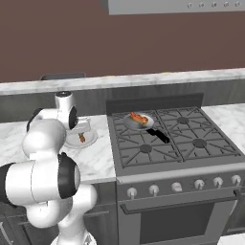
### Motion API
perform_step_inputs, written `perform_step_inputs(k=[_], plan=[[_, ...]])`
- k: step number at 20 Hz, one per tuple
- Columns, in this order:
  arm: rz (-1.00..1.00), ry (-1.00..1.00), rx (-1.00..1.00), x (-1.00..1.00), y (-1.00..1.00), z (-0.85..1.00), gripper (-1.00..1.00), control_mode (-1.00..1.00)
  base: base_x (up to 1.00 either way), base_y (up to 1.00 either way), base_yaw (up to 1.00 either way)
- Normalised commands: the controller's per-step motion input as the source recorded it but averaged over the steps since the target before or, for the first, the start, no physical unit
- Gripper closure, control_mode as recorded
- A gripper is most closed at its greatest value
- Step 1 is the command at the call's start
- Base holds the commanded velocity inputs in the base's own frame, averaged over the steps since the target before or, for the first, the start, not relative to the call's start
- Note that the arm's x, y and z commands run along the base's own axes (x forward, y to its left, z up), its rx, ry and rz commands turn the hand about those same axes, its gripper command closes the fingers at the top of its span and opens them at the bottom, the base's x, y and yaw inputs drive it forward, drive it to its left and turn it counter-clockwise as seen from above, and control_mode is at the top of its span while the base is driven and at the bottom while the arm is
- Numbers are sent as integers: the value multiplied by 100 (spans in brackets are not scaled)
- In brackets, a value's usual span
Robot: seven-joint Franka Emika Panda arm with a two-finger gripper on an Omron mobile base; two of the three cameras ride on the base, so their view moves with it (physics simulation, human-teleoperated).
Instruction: Place the cold items (lime and tomato) from the fridge in one tupperware on the dining counter. Place the warm items (hot dog and kebab skewer) in the stove area in another tupperware.
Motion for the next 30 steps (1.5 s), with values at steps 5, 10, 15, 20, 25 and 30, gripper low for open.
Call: perform_step_inputs(k=[5,10,15,20,25,30], plan=[[0,2,0,47,6,-28,-100,-100,0,0,0],[0,3,-3,65,31,-22,-100,-100,0,0,0],[1,6,-2,61,15,-39,-100,-100,0,0,0],[2,1,0,61,2,-22,-100,-100,0,0,0],[0,2,-3,35,14,-63,-100,-100,0,0,0],[0,1,0,47,1,-40,-100,-100,0,0,0]])
